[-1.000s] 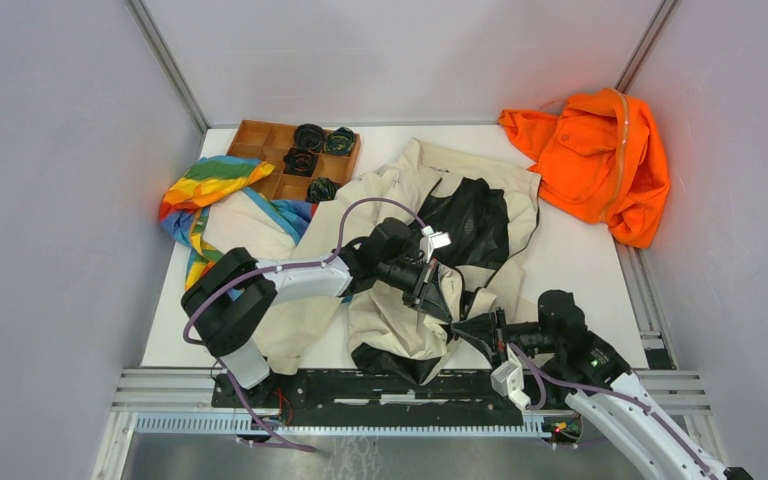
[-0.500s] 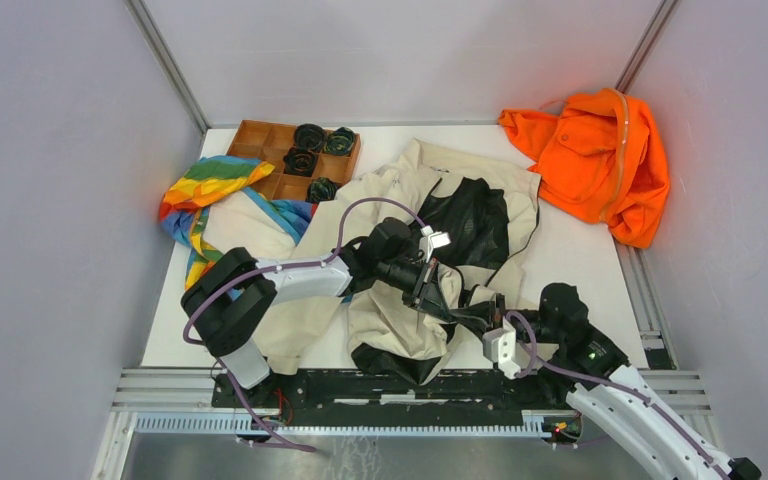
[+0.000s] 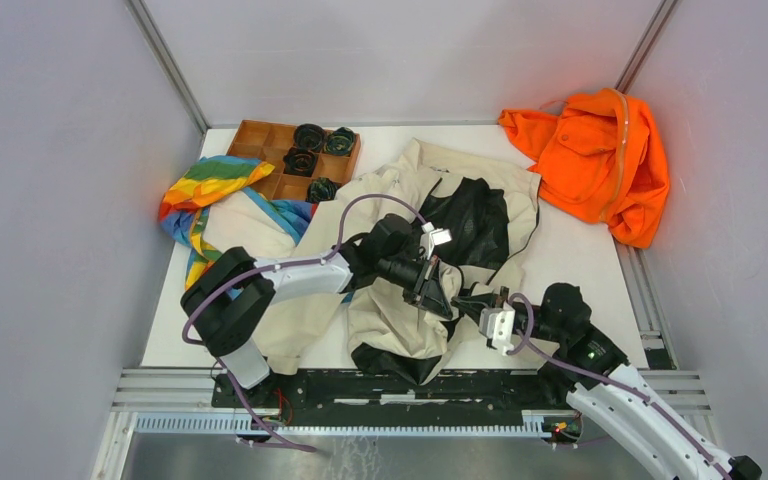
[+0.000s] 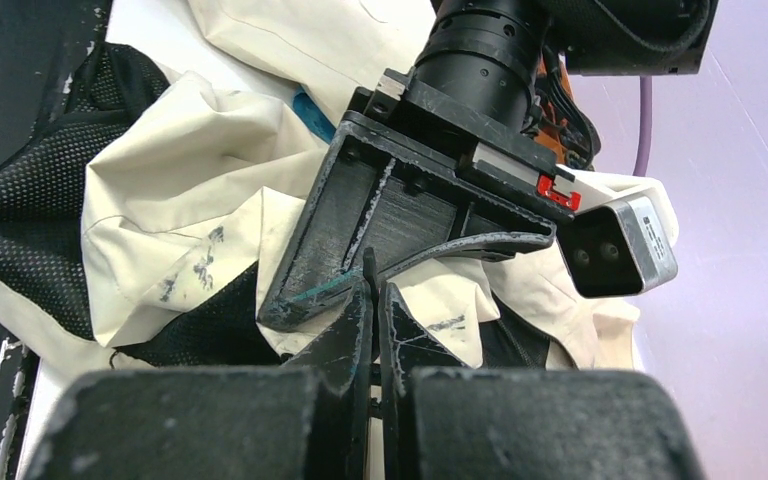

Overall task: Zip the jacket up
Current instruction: Zip the zipper on the jacket.

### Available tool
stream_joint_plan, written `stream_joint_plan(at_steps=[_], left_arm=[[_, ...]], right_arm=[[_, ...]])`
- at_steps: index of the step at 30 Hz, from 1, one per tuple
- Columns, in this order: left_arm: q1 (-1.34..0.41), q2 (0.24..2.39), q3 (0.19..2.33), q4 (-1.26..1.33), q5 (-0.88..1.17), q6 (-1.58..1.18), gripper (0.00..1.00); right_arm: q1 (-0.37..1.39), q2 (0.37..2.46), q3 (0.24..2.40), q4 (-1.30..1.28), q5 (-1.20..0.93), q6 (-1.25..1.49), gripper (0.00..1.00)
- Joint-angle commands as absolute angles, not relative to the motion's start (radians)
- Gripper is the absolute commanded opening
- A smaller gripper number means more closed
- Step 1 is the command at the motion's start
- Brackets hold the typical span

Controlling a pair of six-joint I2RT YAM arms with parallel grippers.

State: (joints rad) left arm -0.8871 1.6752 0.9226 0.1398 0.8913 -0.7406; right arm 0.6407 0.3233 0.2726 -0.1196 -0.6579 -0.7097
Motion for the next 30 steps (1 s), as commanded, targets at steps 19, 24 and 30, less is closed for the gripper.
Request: stream_joint_plan(at_steps=[19, 24, 30], left_arm=[[-0.893, 1.620, 0.941, -0.150, 0.935, -0.559, 0.02], [-0.893, 1.623, 0.946, -0.171, 0.933, -0.547, 0.02], [-0.893, 1.614, 0.942, -0.186, 0.928, -0.542, 0.02]], right_arm=[[0.633, 0.370, 0.319, -0.031, -0.462, -1.006, 0.00], [0.634, 0.384, 0.314, -0.008, -0.369, -1.085, 0.00], [0.632, 0.402, 0.331, 0.033, -0.346, -1.115, 0.00]])
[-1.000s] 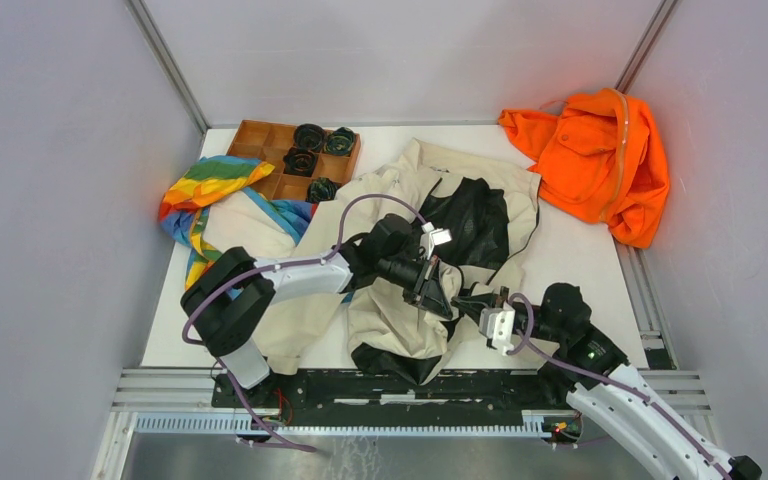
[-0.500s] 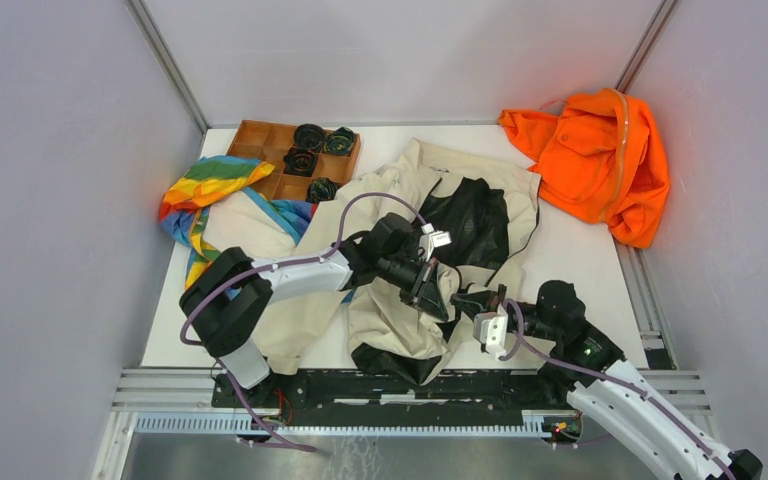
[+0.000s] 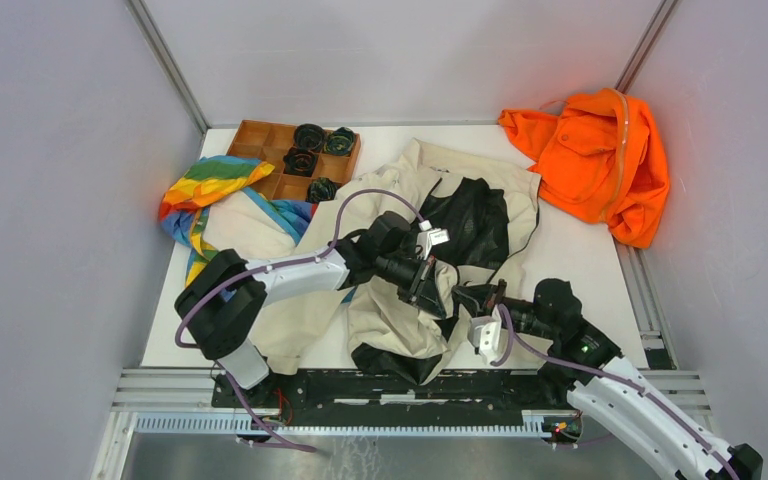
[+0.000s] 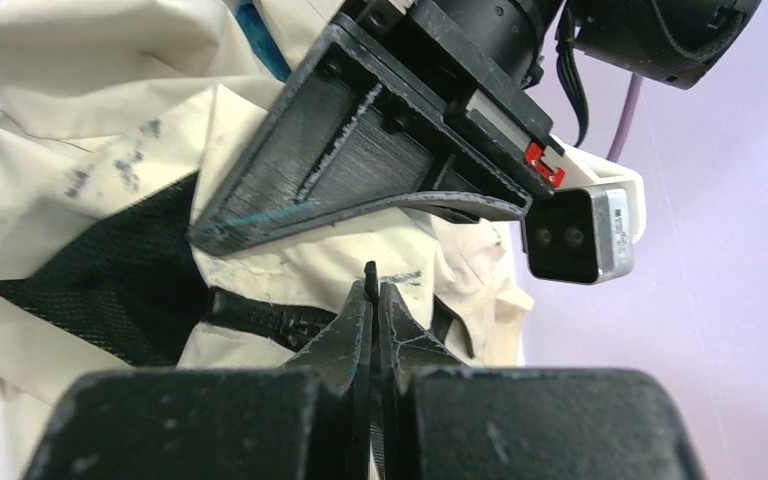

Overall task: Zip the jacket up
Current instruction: Zip the zipper on the jacket.

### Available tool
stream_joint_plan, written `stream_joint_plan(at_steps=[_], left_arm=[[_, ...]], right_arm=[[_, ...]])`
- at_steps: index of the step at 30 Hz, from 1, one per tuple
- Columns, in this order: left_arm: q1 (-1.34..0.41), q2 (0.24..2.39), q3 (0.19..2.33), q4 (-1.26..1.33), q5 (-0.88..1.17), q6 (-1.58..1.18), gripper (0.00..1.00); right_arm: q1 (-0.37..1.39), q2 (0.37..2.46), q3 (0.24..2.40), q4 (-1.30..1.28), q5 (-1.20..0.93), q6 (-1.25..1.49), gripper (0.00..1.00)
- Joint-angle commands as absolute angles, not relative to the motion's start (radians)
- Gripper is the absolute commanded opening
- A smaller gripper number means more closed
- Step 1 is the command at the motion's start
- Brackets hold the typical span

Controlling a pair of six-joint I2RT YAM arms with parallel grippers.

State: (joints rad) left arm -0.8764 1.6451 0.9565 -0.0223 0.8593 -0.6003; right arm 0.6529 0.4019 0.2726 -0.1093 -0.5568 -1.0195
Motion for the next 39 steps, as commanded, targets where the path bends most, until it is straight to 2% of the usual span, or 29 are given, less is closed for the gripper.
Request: stream_joint_plan(at_steps=[1, 7, 11, 14, 17, 19, 26, 29, 31, 39], left_arm=[[-0.893, 1.611, 0.941, -0.187, 0.927, -0.542, 0.02], [-0.890, 1.618, 0.939, -0.167, 0.907, -0.555, 0.02], [-0.887, 1.622, 0.945, -0.140, 0.873, -0.583, 0.02], [-0.876, 1.596, 0.930, -0.104, 0.846, -0.617, 0.03], [-0.859, 1.553, 0.913, -0.066, 0.810, -0.648, 0.06], [-0.847, 1.520, 0.904, -0.054, 0.782, -0.666, 0.13], [-0.767, 1.344, 0.917, -0.106, 0.650, -0.673, 0.56], [-0.738, 1.235, 0.899, -0.125, 0.569, -0.662, 0.68], [-0.731, 1.176, 0.870, -0.101, 0.540, -0.681, 0.71], [-0.729, 0.985, 0.759, 0.063, 0.472, -0.886, 0.71]], right_arm=[[0.632, 0.402, 0.335, 0.036, -0.345, -1.117, 0.00], [0.633, 0.424, 0.388, 0.024, -0.530, -1.024, 0.00], [0.634, 0.462, 0.395, 0.064, -0.451, -1.021, 0.00], [0.634, 0.464, 0.402, 0.063, -0.470, -0.968, 0.00], [0.632, 0.470, 0.399, 0.080, -0.429, -0.908, 0.00], [0.627, 0.477, 0.409, 0.095, -0.407, -0.859, 0.00], [0.624, 0.529, 0.466, 0.113, -0.485, -0.703, 0.00], [0.624, 0.542, 0.462, 0.131, -0.489, -0.674, 0.00], [0.623, 0.547, 0.463, 0.139, -0.497, -0.652, 0.00], [0.622, 0.555, 0.441, 0.185, -0.500, -0.587, 0.00]])
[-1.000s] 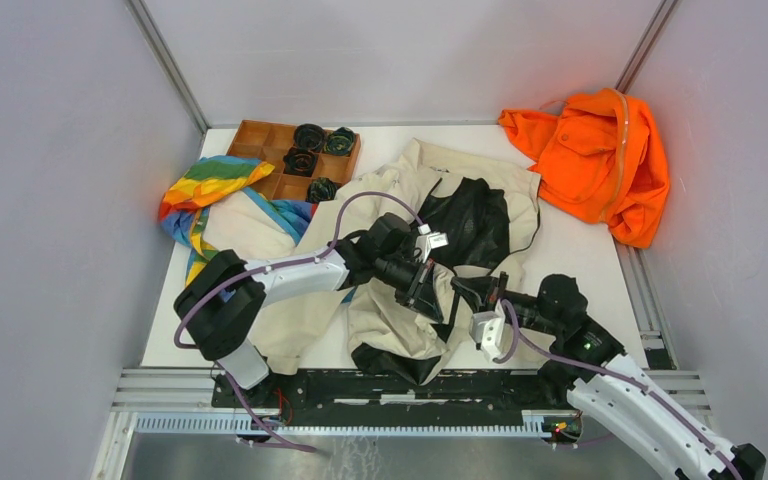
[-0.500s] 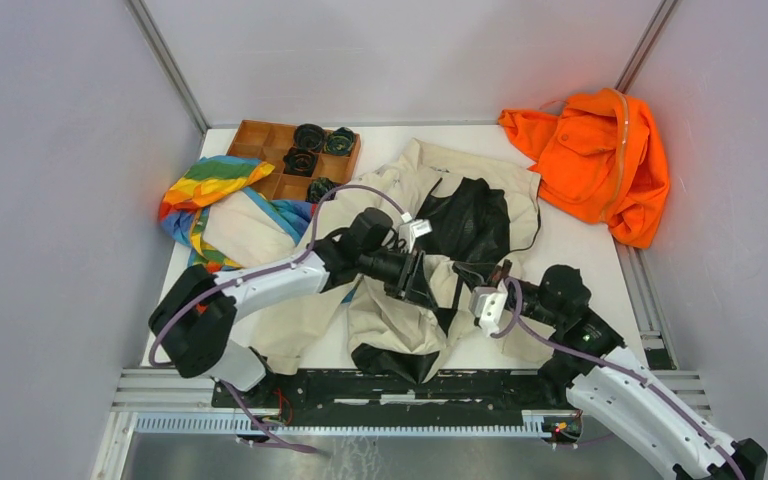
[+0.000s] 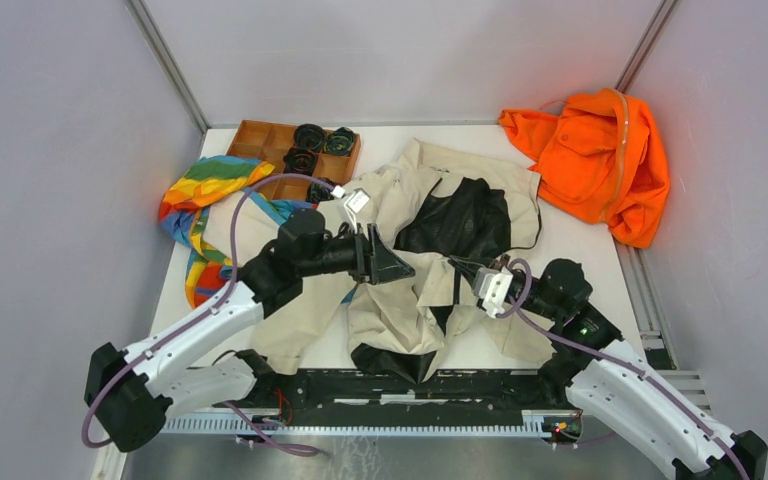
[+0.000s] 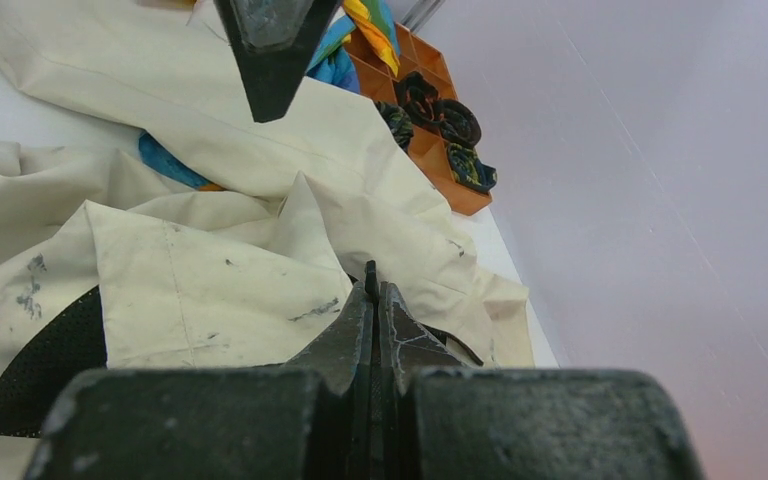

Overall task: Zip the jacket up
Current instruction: Zip the zipper on the jacket.

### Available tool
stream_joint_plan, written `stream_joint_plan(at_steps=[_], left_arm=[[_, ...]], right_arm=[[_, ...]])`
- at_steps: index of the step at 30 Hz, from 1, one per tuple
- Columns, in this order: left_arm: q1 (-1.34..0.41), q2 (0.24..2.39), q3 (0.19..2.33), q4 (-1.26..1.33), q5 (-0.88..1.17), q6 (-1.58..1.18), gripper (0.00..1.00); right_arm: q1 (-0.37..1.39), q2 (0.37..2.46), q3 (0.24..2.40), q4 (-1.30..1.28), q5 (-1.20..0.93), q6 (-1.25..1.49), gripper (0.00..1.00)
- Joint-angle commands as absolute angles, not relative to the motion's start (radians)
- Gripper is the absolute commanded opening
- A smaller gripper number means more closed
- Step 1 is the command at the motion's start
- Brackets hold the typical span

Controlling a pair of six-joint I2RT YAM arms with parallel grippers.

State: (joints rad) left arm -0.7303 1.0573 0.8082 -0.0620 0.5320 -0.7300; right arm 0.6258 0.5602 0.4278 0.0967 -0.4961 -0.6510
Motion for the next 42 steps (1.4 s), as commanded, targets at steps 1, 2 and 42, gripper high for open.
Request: stream_joint_plan(at_steps=[1, 2, 42], left_arm=[[-0.729, 0.966, 0.741, 0.100, 0.468, -0.930, 0.72], [-0.730, 0.951, 0.721, 0.148, 0.463, -0.982, 0.72], [-1.234, 1.118, 0.665, 0.316, -0.318, -1.856, 0.65]], right_arm=[[0.623, 0.556, 0.438, 0.191, -0.499, -0.579, 0.00], [0.622, 0.557, 0.436, 0.200, -0.495, -0.572, 0.00], [0.604, 0.705, 0.512, 0.315, -0.451, -0.373, 0.00]])
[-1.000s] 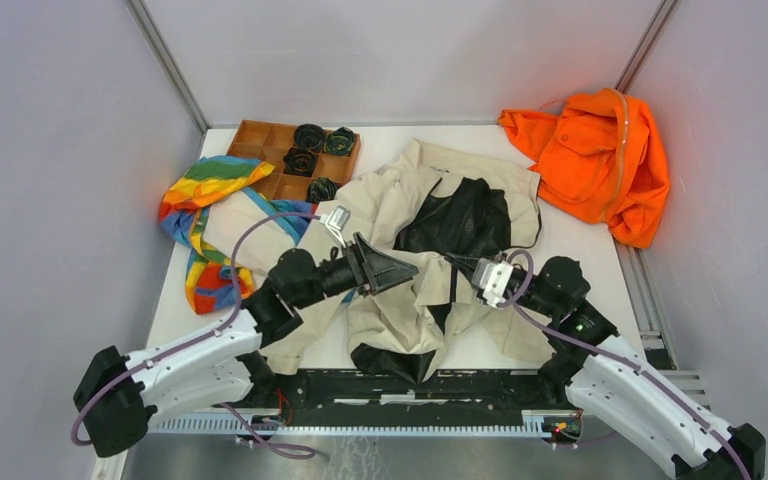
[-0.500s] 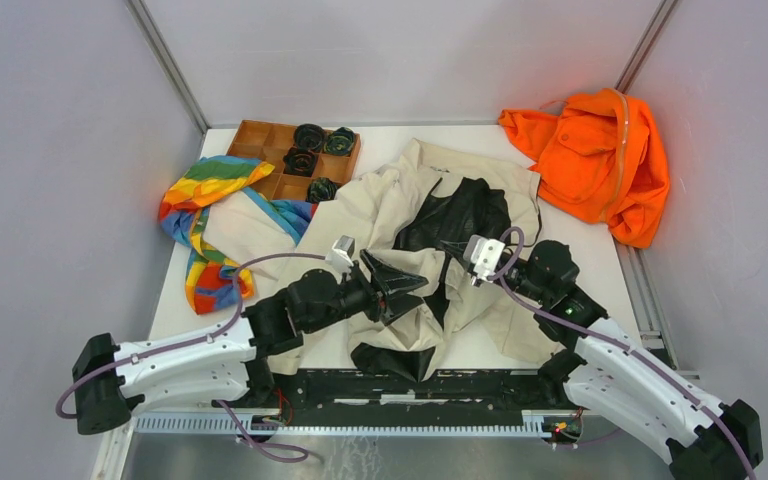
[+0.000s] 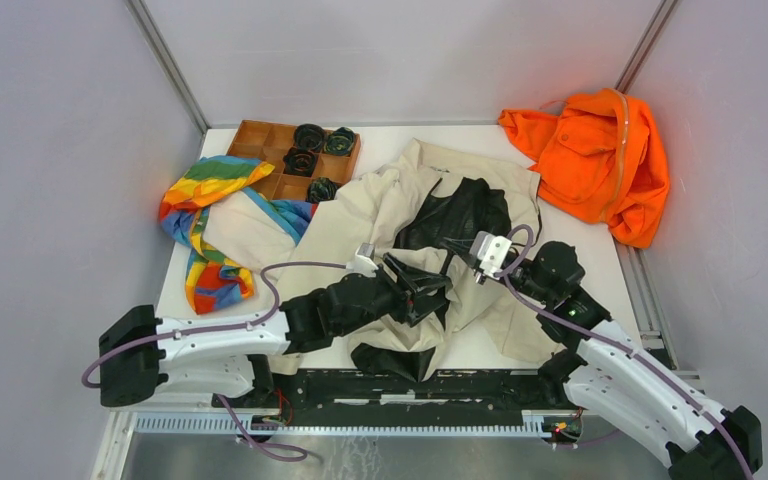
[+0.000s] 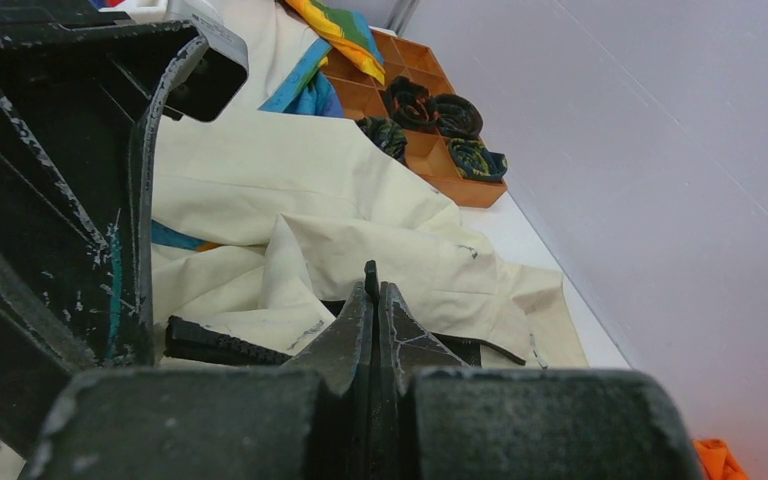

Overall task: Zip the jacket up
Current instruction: Zip the zipper on the jacket.

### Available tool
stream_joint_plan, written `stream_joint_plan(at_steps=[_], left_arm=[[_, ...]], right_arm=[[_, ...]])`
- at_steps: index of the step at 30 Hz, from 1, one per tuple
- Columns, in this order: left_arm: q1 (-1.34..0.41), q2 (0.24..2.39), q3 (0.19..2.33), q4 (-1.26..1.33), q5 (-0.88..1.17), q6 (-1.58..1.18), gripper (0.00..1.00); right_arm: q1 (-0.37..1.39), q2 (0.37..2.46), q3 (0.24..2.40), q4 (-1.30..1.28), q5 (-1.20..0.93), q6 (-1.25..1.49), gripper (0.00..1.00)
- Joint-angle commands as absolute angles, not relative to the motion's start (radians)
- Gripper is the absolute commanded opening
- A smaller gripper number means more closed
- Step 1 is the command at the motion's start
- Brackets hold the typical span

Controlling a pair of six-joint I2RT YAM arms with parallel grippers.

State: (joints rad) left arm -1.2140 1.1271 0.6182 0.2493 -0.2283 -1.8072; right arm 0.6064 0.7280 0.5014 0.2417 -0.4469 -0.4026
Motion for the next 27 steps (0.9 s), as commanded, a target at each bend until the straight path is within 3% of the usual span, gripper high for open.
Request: stream_joint_plan(at_steps=[1, 27], left_arm=[[-1.239, 1.112, 0.665, 0.309, -0.337, -1.855, 0.65], [-1.255, 1.090, 0.726, 0.138, -0.481, -1.877, 0.59]], right_arm=[[0.604, 0.703, 0.511, 0.315, -0.452, -0.370, 0.00], [0.603, 0.702, 0.493, 0.317, -0.481, -0.353, 0.00]])
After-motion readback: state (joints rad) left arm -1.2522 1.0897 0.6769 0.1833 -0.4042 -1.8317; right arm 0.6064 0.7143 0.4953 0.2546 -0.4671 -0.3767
